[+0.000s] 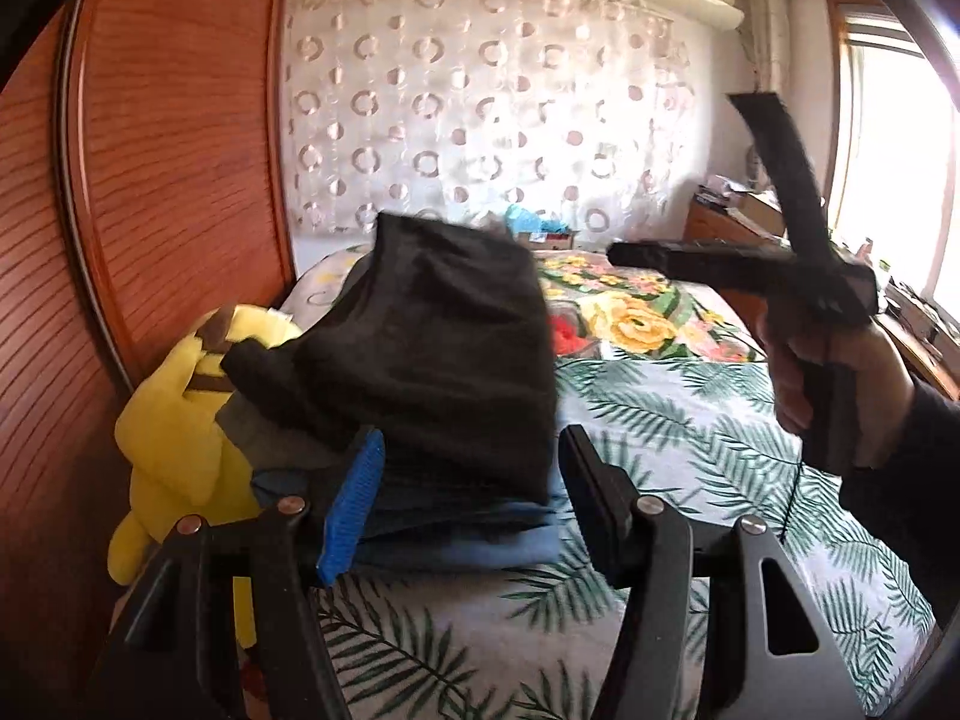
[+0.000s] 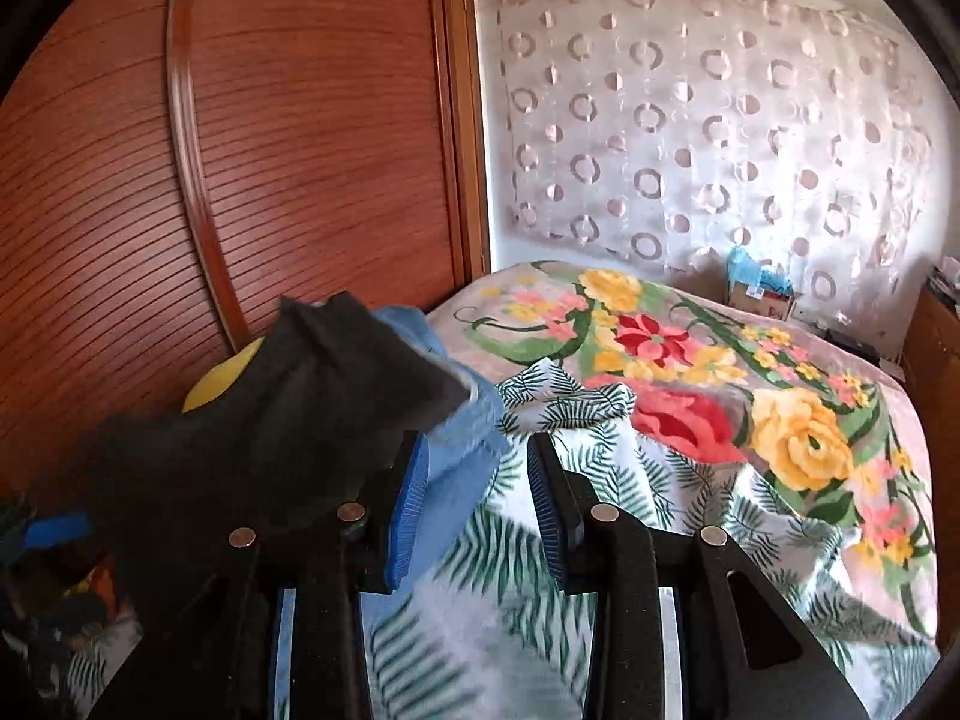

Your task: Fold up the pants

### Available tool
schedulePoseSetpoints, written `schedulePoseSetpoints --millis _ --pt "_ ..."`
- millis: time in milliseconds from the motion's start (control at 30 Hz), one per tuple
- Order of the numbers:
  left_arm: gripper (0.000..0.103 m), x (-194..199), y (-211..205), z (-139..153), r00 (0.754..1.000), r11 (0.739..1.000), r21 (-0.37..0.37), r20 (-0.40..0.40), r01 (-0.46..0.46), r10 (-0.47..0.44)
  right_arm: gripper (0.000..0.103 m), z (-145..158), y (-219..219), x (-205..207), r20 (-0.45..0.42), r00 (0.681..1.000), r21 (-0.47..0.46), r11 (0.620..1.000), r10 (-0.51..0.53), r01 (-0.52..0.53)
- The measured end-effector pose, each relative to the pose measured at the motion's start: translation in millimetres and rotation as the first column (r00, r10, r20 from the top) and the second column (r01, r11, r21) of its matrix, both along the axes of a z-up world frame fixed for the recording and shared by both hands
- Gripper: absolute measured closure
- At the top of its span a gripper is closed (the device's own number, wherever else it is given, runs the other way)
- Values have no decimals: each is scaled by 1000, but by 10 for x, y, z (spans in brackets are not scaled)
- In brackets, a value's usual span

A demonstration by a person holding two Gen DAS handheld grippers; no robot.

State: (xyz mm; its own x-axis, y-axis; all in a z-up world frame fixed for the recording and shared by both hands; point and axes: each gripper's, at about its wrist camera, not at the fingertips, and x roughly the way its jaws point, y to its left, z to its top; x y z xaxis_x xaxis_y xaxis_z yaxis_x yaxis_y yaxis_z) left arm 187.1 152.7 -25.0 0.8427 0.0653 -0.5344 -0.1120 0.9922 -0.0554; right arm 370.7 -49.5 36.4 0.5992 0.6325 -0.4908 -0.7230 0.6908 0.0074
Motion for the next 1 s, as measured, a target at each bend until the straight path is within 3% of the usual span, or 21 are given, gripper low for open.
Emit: schedulePoseSetpoints --millis 67,133,367,567,633,833,1000 --pt "38 -61 -87 65 1000 1000 9 10 20 -20 68 11 -212 -236 17 1000 10 1000 -15 15" --pt "22 -122 -176 139 999 999 8 26 44 -44 68 4 -426 -460 21 999 29 999 -33 33" --pt "20 -396 -545 385 991 993 32 79 110 -112 68 68 -1028 -1196 58 994 52 994 -96 93" --pt "10 -645 -819 550 980 987 71 126 144 -152 68 164 -1356 -1767 107 984 61 989 -140 134" --pt "1 -716 -909 596 979 986 83 130 147 -157 67 188 -1432 -1893 112 982 70 987 -153 146" --pt "0 -900 -1076 706 970 981 90 157 171 -184 67 240 -1567 -2234 131 975 107 980 -181 168" --pt "0 -1007 -1222 734 971 985 93 173 149 -163 56 225 -1681 -2523 130 964 125 968 -232 216"
